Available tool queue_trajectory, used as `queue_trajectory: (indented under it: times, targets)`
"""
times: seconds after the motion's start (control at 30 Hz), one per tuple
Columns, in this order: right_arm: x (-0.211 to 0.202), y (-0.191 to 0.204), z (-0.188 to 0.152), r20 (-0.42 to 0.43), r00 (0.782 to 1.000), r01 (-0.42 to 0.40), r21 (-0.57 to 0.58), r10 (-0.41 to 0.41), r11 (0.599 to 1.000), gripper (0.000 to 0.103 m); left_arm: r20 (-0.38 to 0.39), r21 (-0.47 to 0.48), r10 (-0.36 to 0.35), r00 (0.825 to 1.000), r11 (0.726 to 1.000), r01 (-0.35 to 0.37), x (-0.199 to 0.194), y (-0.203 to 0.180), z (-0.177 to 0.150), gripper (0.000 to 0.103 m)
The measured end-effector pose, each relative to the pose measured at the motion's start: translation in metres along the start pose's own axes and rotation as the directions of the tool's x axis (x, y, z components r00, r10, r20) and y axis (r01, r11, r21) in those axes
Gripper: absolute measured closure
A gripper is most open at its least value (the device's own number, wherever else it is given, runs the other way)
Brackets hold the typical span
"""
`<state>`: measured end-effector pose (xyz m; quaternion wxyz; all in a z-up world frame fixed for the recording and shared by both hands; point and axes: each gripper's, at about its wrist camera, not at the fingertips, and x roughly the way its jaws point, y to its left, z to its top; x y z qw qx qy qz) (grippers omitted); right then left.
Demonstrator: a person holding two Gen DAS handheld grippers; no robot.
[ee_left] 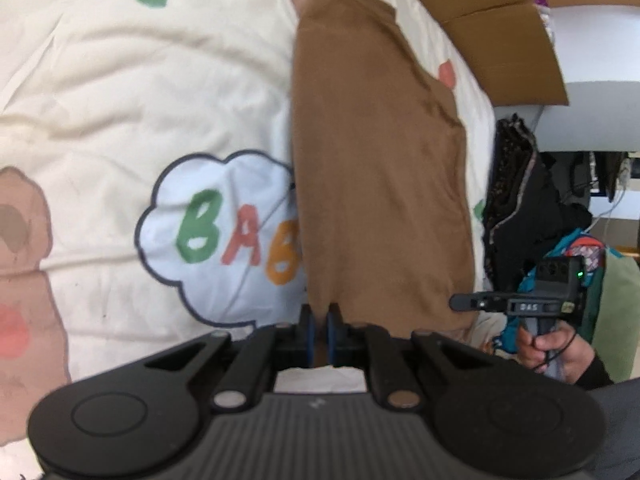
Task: Fold clothes
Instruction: 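Open both tools and move them to the end of the folded shirt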
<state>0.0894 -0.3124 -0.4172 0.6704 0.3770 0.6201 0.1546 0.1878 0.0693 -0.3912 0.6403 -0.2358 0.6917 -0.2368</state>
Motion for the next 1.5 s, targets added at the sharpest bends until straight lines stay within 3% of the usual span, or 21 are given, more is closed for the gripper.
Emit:
queue_trajectory:
  times: [0.1,0.13,0.17,0.23,0.27,0.3,0.57,0.8,1.13,1.3,1.5]
  targets:
    - [0.003,0.003,0.001,-0.024,0.999,0.047,-0.026,-0.048,0.999,0.09,0.0,0.009,0.022,1.0,1.0,-0.022,0.002,0.003,-0.002,0.094]
    - [0.001,0.002,0.002,-0.031,0.999,0.043,-0.026,-0.044,0.999,0.089,0.0,0.012,0.03,1.0,0.999,-0.03,0.003,0.004,-0.003,0.089]
    - [-0.001,0.002,0.003,-0.039,0.998,0.04,-0.026,-0.041,0.999,0.084,0.0,0.014,0.037,0.999,0.999,-0.037,0.004,0.005,-0.003,0.078]
    - [-0.008,0.004,0.005,-0.037,0.999,0.035,-0.026,-0.036,0.999,0.054,0.018,0.014,0.049,0.999,0.999,-0.049,0.001,0.006,-0.002,0.059]
    - [-0.012,0.006,0.007,-0.025,0.999,0.031,-0.035,-0.032,0.999,0.043,0.034,0.003,0.04,0.999,0.999,-0.04,-0.002,0.008,0.0,0.057]
    - [-0.016,0.008,0.009,-0.012,1.0,0.026,-0.047,-0.026,0.999,0.041,0.047,-0.009,0.038,0.998,0.999,-0.038,-0.004,0.009,0.003,0.057]
    - [-0.034,0.003,0.042,0.119,0.99,0.075,-0.043,-0.069,0.996,0.039,0.183,-0.024,0.009,0.983,1.0,-0.005,-0.018,0.006,0.046,0.053]
    - [-0.049,-0.008,0.074,0.275,0.957,0.093,-0.008,-0.088,0.996,0.039,0.242,0.005,-0.003,0.97,1.0,0.002,-0.015,-0.001,0.087,0.052]
    - [-0.037,-0.017,0.118,0.352,0.931,0.095,0.016,-0.095,0.995,0.038,0.312,0.06,0.003,0.95,0.998,-0.023,-0.004,-0.012,0.136,0.049]
    - [-0.028,-0.025,0.138,0.345,0.936,0.072,0.022,-0.075,0.997,0.038,0.333,0.071,-0.004,0.943,0.997,-0.021,0.008,-0.013,0.161,0.049]
    - [-0.029,-0.035,0.159,0.325,0.944,0.055,0.016,-0.057,0.998,0.038,0.309,0.07,0.029,0.951,0.996,-0.053,0.026,-0.008,0.175,0.049]
